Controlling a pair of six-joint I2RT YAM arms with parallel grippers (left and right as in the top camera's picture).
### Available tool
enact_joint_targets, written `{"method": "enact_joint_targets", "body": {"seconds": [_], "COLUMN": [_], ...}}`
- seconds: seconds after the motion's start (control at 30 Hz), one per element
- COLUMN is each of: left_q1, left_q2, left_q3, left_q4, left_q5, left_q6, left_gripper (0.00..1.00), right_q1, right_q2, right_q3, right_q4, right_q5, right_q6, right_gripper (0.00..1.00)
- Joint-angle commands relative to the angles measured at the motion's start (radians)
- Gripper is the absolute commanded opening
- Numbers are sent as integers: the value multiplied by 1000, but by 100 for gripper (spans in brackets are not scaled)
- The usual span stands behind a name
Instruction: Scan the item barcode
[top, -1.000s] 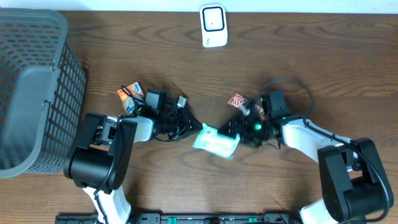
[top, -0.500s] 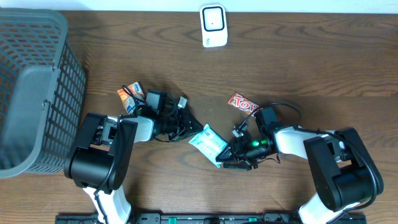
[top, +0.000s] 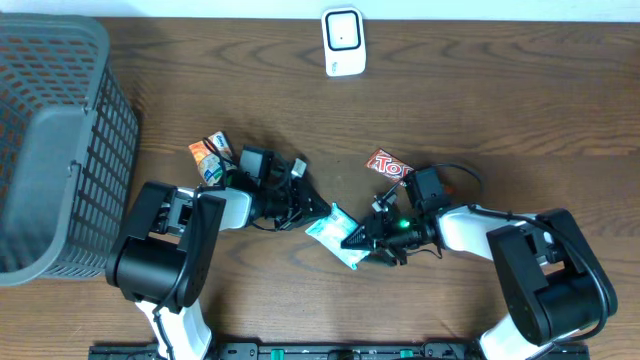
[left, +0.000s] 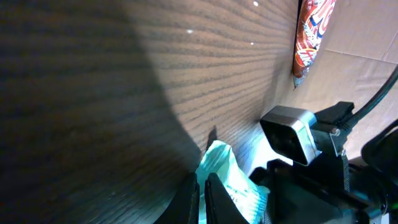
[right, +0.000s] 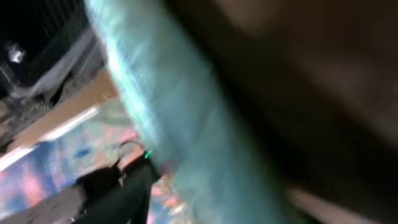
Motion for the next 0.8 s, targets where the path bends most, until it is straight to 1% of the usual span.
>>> {"method": "enact_joint_targets", "body": {"seconds": [0.0,0.03,0.1,0.2,0.33,0.43,0.53,0.6,0.7,0.77], "left_q1": [-25,-26,-26,-26,-26,-26,-26,-26,-26,-26], "left_q2": [14,14,14,14,13,13,13,13,13,13], "left_q3": [-11,-11,-11,-11,-11,-11,-11,-11,-11,-11], "left_q4": [-10,-10,-13,-13,-13,-12,-11,-11,-9,-9], "left_q5": [19,20,19,20,19,19,6,-13,-16,-19], "left_q6": [18,18,18,22,40,79,85,85,102,111], "left_gripper": [7,7,8,7,7,8,8,14,16,25], "right_q1": [-23,-23,-23,-23,-24,-24,-23,-23,-23,-23], "right_q2": [174,174,173,159,62,-87,-273,-409,-579,-681], "right_q3": [-123,-123,-123,-123,-123,-123,-123,-123,-123,-123], "right_q4": [-46,-38,13,66,59,13,-37,-61,-82,-111], "right_q5": [956,983,1039,1040,1040,1037,1008,961,858,806], "right_q6": [201,200,165,141,57,-21,-103,-182,-307,-359], "right_gripper": [8,1,1,1,1,1,1,1,1,1]}}
